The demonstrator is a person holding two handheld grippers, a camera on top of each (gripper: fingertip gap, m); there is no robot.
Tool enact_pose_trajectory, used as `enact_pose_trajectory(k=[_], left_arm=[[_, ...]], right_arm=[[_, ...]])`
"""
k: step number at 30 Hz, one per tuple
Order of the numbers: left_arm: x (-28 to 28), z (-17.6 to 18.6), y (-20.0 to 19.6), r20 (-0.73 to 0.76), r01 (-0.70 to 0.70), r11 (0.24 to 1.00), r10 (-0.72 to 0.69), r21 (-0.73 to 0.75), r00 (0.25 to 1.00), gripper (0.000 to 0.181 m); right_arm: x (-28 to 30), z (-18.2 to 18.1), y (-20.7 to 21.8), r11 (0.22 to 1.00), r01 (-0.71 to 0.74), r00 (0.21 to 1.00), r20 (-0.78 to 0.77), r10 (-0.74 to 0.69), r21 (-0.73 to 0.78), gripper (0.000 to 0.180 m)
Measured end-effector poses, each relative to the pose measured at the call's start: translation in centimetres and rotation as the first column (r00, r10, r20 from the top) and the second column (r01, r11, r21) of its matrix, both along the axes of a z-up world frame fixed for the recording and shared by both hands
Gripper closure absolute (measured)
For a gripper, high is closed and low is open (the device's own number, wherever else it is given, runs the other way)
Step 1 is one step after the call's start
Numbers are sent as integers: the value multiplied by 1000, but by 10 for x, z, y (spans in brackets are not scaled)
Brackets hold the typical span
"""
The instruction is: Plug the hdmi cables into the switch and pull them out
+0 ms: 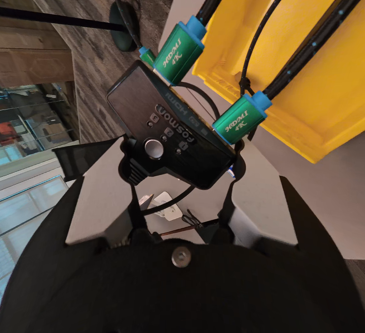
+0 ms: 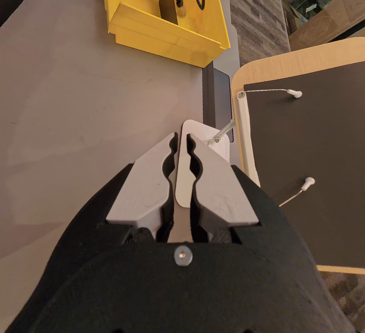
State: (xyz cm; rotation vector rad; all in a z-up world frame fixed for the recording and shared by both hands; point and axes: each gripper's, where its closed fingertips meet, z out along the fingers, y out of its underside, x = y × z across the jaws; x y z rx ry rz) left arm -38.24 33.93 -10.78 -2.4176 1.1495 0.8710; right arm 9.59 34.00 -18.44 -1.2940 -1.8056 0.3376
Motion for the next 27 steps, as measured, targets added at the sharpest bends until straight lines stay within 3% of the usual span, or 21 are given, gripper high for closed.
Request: enact_pose_trajectory(k=[18, 27], left_arm=[[35, 119, -53, -84, 21, 981, -5, 191, 996, 77], [88, 170, -95, -115, 111, 970, -88, 218, 990, 76]], right_arm=[[17, 23, -5, 999, 13, 997, -71, -11, 31, 173], [26, 32, -7, 999, 24, 995, -96, -20, 42, 173]])
